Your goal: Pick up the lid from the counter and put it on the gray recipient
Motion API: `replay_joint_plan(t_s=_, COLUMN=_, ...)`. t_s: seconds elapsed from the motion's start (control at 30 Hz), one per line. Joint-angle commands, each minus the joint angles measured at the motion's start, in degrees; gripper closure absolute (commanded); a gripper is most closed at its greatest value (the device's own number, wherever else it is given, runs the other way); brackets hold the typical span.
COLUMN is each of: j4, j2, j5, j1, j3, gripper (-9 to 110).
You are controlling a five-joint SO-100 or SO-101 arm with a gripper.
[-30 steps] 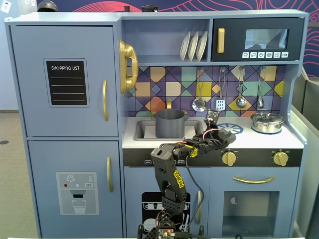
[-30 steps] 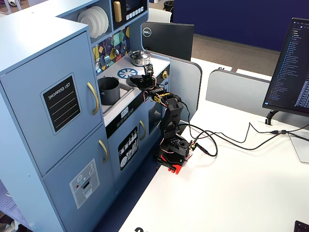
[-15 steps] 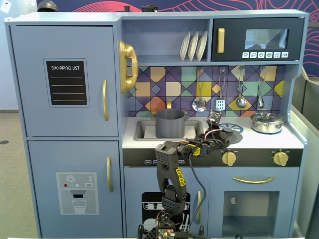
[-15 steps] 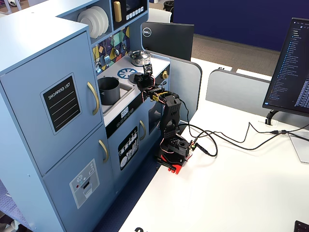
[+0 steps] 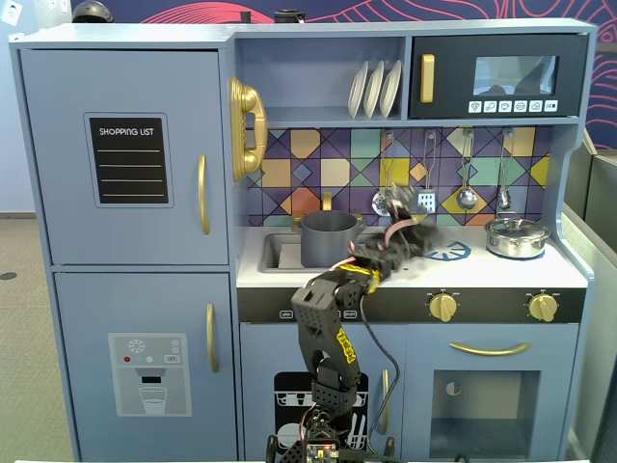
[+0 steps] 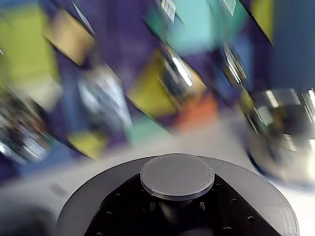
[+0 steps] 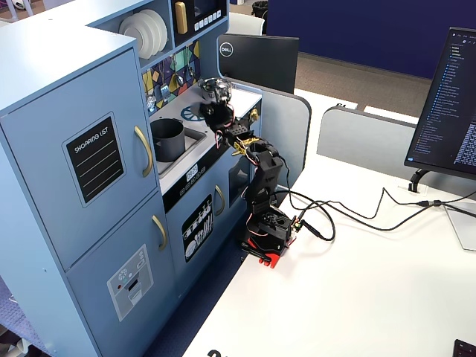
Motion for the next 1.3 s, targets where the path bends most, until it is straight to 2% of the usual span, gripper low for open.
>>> replay_joint_plan(t_s=0.0, j4=4.39, j2=8.44, j5=-0.26, j1=-4.66, j3=-8.35, gripper=102)
replay_joint_plan(t_s=0.13, j4=9.32, j2=11.78, j5=-0.09, j1=-11.07, j3=-9.58, gripper=102)
replay_joint_plan(t_s=0.5, j4=9.40, j2=13.80, j5=-0.18, j1=-22.06, j3=-1.85, gripper=102)
replay_joint_plan(t_s=1.27, j4=4.66, j2=7.47, j5=0.35, j1=-26.02, j3=1.67, gripper=102)
